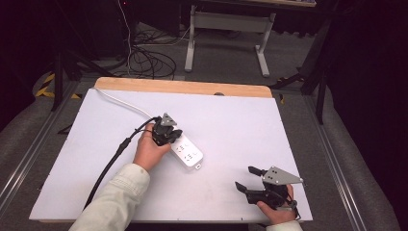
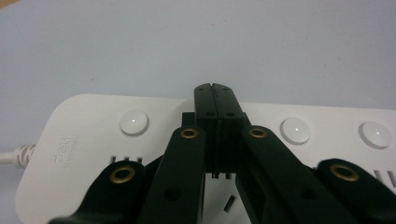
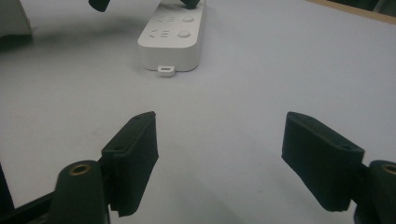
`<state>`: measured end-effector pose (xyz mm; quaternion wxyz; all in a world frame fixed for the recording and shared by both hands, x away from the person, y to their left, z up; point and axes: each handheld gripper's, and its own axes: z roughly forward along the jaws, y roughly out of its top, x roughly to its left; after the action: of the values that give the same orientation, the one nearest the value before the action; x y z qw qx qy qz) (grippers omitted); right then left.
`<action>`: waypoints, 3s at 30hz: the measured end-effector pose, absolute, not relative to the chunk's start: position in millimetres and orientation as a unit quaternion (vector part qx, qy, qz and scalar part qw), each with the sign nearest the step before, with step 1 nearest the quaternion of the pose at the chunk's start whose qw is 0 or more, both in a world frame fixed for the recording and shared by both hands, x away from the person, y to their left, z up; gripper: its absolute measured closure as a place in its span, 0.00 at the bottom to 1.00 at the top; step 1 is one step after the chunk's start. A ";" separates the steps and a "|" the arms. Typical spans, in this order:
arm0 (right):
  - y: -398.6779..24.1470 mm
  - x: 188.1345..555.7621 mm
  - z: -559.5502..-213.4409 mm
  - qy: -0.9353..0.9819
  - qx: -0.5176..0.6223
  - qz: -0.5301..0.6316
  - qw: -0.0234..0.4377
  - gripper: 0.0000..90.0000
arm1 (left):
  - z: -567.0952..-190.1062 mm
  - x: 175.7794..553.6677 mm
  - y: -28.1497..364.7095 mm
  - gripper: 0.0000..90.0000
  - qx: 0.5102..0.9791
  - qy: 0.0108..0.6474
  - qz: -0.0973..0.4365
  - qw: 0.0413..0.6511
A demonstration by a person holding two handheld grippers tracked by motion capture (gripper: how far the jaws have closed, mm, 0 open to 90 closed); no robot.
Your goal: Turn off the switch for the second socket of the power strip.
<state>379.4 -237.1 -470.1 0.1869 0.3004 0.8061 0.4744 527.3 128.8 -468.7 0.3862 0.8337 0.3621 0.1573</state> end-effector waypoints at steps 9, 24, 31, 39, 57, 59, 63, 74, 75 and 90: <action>-238.8 380.2 -470.3 0.804 0.302 0.477 0.187 0.30 | -467.2 521.0 130.1 1.00 0.825 0.343 0.176 0.413; -233.9 386.3 -470.3 0.806 0.296 0.478 0.183 0.30 | -432.1 507.5 143.8 0.91 0.796 0.346 0.181 0.463; -230.6 391.4 -469.9 0.809 0.290 0.480 0.179 0.30 | -424.0 502.1 143.4 0.90 0.794 0.341 0.186 0.468; -230.5 393.7 -469.7 0.808 0.288 0.483 0.177 0.30 | -419.1 497.8 141.3 0.70 0.787 0.349 0.179 0.477; -229.3 393.6 -469.5 0.808 0.290 0.481 0.178 0.30 | -384.8 453.3 167.7 0.37 0.793 0.320 0.209 0.475; -229.5 393.4 -469.5 0.808 0.289 0.481 0.179 0.30 | -383.6 446.9 174.8 0.34 0.791 0.319 0.212 0.477; -229.8 393.2 -469.5 0.807 0.290 0.482 0.179 0.30 | -382.7 433.1 194.4 0.30 0.778 0.330 0.207 0.493; -228.7 392.9 -469.6 0.807 0.291 0.480 0.179 0.30 | -401.3 404.8 236.3 0.26 0.759 0.371 0.200 0.497; -228.7 392.9 -469.6 0.807 0.292 0.480 0.179 0.30 | -403.8 402.5 238.7 0.26 0.759 0.375 0.197 0.495; -229.9 392.1 -469.1 0.808 0.292 0.479 0.181 0.30 | -439.9 375.1 264.5 0.25 0.771 0.361 0.234 0.470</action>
<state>392.1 -229.9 -469.1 0.1809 0.2921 0.8076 0.4793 375.1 264.5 -439.9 0.4699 0.7707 0.3609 0.2345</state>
